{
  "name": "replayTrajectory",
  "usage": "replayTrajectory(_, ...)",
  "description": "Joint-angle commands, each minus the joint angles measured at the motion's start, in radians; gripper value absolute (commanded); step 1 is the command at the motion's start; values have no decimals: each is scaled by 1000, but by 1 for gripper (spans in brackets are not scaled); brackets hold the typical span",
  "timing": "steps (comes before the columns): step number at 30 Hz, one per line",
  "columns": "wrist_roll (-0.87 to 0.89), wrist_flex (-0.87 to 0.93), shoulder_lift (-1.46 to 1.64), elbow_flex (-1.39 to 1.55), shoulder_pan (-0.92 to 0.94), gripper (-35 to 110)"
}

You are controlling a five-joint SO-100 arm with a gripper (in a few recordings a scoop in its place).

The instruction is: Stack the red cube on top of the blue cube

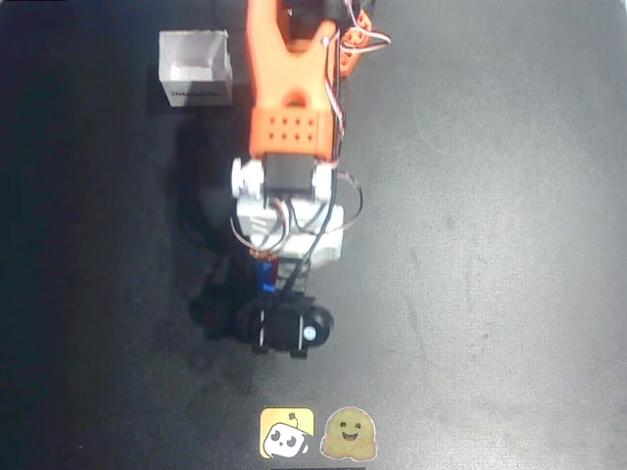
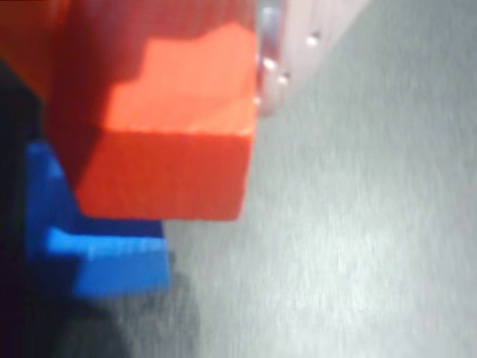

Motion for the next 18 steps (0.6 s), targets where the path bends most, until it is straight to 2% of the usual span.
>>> replayTrajectory(1, 17, -14, -6, -51, 8, 0)
replayTrajectory(18, 17, -72, -46, -35, 71, 0)
